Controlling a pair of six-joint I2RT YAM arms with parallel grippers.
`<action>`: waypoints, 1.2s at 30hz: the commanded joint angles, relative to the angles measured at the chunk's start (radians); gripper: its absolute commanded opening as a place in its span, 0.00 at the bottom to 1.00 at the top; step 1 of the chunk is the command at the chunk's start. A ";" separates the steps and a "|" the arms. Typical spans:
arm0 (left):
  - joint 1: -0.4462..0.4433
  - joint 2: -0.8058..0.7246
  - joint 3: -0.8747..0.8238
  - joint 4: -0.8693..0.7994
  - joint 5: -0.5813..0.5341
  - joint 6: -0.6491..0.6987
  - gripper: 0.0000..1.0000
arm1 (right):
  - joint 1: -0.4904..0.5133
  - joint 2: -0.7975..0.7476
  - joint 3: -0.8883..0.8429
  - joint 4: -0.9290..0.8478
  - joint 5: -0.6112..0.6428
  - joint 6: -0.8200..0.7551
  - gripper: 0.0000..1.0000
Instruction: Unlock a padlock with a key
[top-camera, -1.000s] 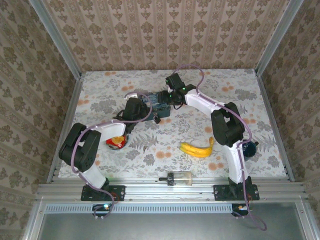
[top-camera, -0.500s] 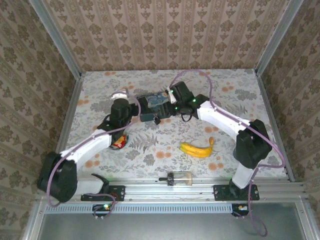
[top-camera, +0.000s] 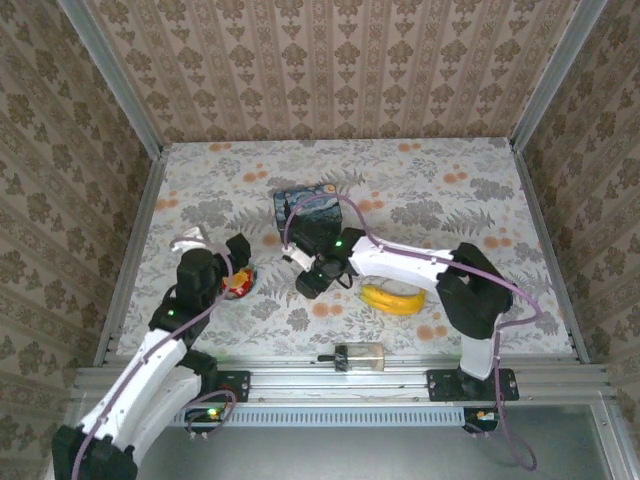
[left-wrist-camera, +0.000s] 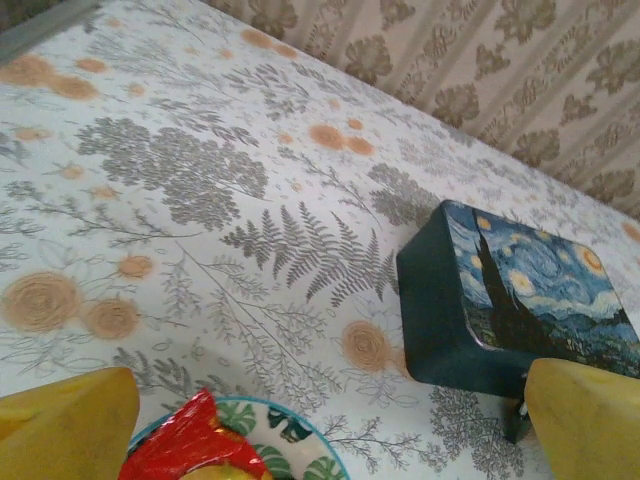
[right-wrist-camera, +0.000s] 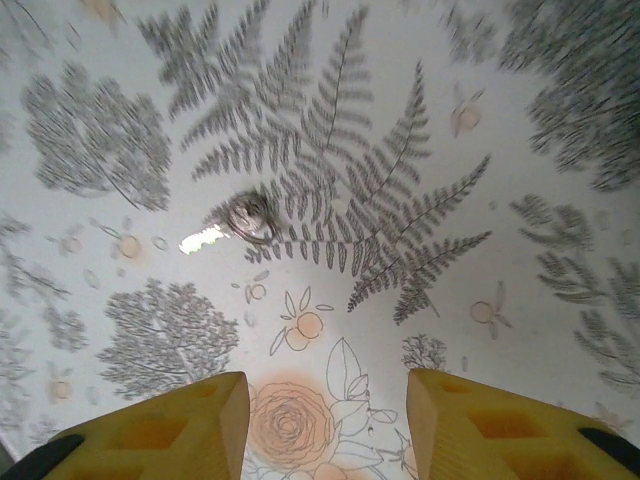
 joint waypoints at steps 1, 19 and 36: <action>0.018 -0.076 -0.045 -0.095 -0.050 -0.050 1.00 | 0.019 0.056 0.066 -0.056 0.029 -0.073 0.47; 0.068 -0.116 -0.071 -0.116 -0.013 -0.078 1.00 | 0.046 0.241 0.258 -0.103 -0.015 -0.180 0.47; 0.085 -0.129 -0.077 -0.137 0.010 -0.091 1.00 | 0.046 0.322 0.299 -0.091 -0.072 -0.185 0.42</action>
